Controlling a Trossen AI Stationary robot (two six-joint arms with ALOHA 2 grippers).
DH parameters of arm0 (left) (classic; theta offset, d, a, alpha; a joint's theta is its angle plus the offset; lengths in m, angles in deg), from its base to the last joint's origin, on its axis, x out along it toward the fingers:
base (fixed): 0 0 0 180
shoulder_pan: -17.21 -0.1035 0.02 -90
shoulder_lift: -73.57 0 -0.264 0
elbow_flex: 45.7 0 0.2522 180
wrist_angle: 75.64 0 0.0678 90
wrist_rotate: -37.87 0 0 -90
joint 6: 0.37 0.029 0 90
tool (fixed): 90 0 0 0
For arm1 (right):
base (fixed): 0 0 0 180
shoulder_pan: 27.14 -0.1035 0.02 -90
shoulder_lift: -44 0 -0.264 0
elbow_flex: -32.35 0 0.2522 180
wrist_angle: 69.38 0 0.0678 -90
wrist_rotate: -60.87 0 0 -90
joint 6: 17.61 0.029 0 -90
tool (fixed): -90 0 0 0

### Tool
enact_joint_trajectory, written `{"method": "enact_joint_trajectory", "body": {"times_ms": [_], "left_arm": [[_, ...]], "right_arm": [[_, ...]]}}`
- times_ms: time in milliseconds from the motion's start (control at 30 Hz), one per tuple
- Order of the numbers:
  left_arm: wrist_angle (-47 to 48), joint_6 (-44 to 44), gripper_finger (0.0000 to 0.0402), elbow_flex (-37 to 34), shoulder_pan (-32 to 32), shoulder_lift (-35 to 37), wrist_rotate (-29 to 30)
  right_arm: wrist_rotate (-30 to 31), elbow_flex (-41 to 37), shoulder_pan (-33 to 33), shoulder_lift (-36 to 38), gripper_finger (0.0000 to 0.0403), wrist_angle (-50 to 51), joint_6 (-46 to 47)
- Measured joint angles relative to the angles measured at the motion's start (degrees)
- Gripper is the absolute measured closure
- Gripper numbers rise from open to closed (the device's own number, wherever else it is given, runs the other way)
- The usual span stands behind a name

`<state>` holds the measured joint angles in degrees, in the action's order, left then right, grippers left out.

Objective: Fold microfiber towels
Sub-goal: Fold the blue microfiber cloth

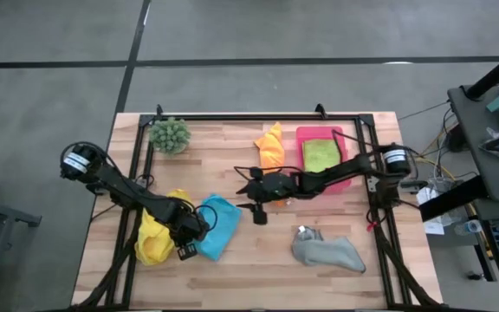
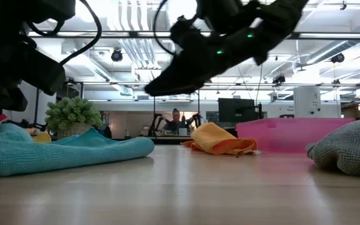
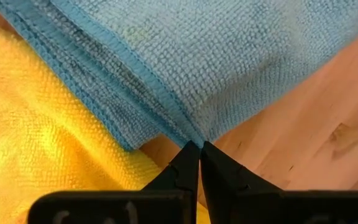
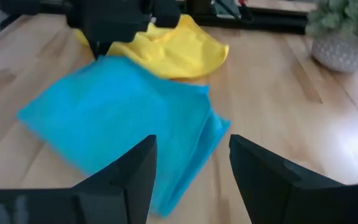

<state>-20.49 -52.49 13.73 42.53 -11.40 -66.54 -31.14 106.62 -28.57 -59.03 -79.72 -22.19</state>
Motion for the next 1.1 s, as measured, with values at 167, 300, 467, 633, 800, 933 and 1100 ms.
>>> {"method": "enact_joint_trajectory", "body": {"times_ms": [167, 300, 467, 633, 800, 933, 1100], "left_arm": [[0.1, 0.0, 0.0402, 0.0, 0.0, 0.0, 0.1], [0.2, 0.0, 0.0402, 0.0, 0.0, 0.0, 0.4], [0.0, 0.0, 0.0402, -0.1, 0.0, 0.0, 1.1], [0.1, 0.1, 0.0402, -0.2, 0.0, 0.0, 1.2], [0.1, 0.2, 0.0401, -0.1, 0.0, 0.0, 1.2], [0.0, 0.2, 0.0402, -0.2, 0.0, 0.0, 1.2], [0.0, 0.4, 0.0401, -0.2, 0.0, 0.0, 1.2]], "right_arm": [[-3.9, 7.5, 1.7, -5.4, 0.0211, 2.7, -1.1], [-4.6, 12.4, 2.7, -9.5, 0.0211, 4.3, -2.0], [-8.3, 17.2, 3.8, -14.7, 0.0211, 4.6, -1.7], [-9.0, 21.6, 4.3, -18.9, 0.0211, 4.3, -1.5], [-11.0, 25.0, 4.3, -22.0, 0.0211, 4.5, -1.7], [-11.1, 26.1, 4.3, -22.9, 0.0211, 4.2, -1.6], [-11.1, 26.5, 4.5, -24.6, 0.0211, 2.0, -1.4]]}}
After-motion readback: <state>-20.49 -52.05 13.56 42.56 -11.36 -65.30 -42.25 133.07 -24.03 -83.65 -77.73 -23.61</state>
